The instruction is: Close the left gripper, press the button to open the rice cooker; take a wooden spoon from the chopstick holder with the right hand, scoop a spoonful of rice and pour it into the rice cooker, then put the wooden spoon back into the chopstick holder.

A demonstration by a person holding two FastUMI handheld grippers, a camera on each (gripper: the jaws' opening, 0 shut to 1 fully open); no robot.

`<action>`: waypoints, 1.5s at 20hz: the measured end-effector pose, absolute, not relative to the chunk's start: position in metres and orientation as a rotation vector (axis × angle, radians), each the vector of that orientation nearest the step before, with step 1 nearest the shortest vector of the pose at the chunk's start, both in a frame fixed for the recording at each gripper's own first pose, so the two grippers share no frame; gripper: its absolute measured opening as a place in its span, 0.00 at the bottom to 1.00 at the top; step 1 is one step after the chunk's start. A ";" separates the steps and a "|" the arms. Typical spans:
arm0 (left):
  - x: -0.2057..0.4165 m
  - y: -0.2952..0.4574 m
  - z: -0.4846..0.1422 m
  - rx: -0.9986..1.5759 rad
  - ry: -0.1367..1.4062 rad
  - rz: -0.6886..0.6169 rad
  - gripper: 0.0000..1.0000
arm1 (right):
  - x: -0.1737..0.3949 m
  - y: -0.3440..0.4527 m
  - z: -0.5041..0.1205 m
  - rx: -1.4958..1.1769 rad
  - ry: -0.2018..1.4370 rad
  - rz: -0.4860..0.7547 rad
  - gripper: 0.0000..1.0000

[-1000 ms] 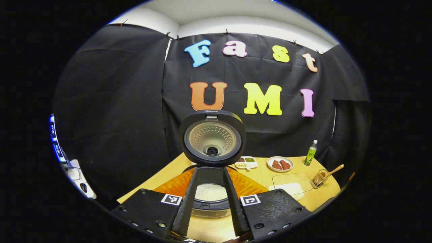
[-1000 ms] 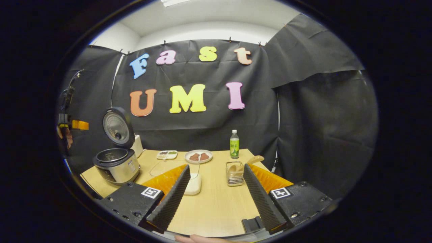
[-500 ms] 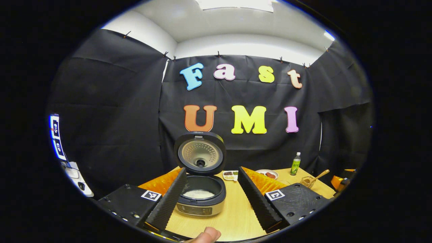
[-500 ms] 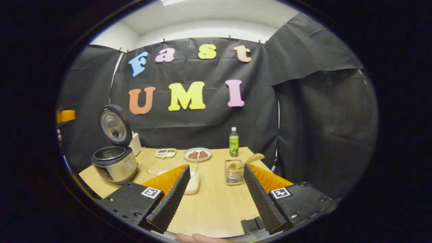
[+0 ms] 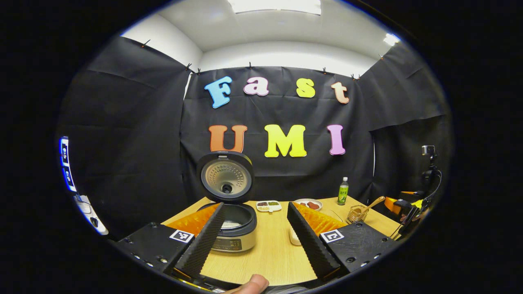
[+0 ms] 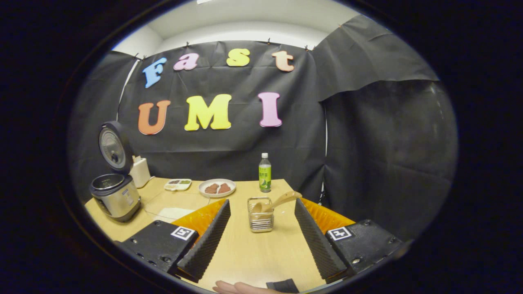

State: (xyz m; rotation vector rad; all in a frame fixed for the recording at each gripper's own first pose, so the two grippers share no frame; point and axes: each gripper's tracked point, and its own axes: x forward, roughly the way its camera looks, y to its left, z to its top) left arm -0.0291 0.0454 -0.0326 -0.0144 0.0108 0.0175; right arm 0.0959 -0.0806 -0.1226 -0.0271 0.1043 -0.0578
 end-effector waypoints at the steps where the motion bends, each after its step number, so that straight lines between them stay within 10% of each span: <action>1: -0.030 0.044 -0.037 -0.017 0.009 0.017 0.97 | 0.106 -0.086 -0.129 -0.011 0.116 -0.062 1.00; 12: -0.017 0.031 -0.084 0.023 0.043 0.018 0.96 | 0.211 -0.118 -0.201 0.171 0.192 -0.056 0.92; 19: -0.016 0.034 -0.092 0.014 0.046 0.014 0.96 | 0.265 -0.112 -0.208 0.141 0.168 -0.053 0.70; 25: -0.018 0.035 -0.097 0.032 0.042 0.001 0.96 | 0.293 -0.088 -0.188 0.049 0.136 -0.029 0.28; 30: -0.021 0.043 -0.104 0.002 0.045 0.005 0.96 | 0.299 -0.061 -0.187 0.053 0.180 0.005 0.22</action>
